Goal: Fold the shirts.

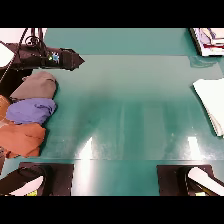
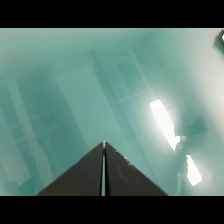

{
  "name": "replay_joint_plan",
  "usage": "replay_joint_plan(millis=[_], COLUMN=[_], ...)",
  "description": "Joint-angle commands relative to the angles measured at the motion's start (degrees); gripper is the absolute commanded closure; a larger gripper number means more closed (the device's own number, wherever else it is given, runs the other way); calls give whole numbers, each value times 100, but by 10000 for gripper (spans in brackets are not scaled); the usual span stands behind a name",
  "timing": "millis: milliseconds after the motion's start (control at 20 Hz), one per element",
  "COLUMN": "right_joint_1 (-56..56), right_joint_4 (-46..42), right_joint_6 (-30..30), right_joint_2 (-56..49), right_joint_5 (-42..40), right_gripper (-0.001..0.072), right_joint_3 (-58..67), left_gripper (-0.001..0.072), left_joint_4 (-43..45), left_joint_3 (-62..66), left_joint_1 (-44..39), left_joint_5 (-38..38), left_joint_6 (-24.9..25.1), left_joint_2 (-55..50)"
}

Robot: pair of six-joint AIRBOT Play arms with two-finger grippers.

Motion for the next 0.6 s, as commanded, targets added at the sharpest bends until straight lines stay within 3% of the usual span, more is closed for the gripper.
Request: replay_joint_plan(millis=[0, 50, 100, 150, 200, 550], right_joint_1=[1073, 1381, 1635, 1838, 2033, 2358], right_joint_4=[341, 297, 299, 302, 299, 304], right_joint_6=[11, 2, -101, -214, -284, -289], right_joint_2=[129, 129, 125, 125, 127, 125], right_joint_5=[-256, -280, -328, -374, -389, -326], right_gripper=[249, 435, 558, 655, 698, 698], right_joint_3=[-9, -9, -9, -9, -9, -9], left_gripper=[681, 681, 681, 681, 681, 681], left_joint_4=[-4, -4, -4, -4, -4, -4], left_joint_3=[-2, -2, -2, -2, -2, -2], left_joint_1=[-2, -2, -2, -2, -2, -2], left_joint_5=[153, 201, 219, 216, 216, 216], left_joint_6=[-4, -4, -4, -4, -4, -4], left_joint_2=[-2, -2, -2, -2, -2, -2])
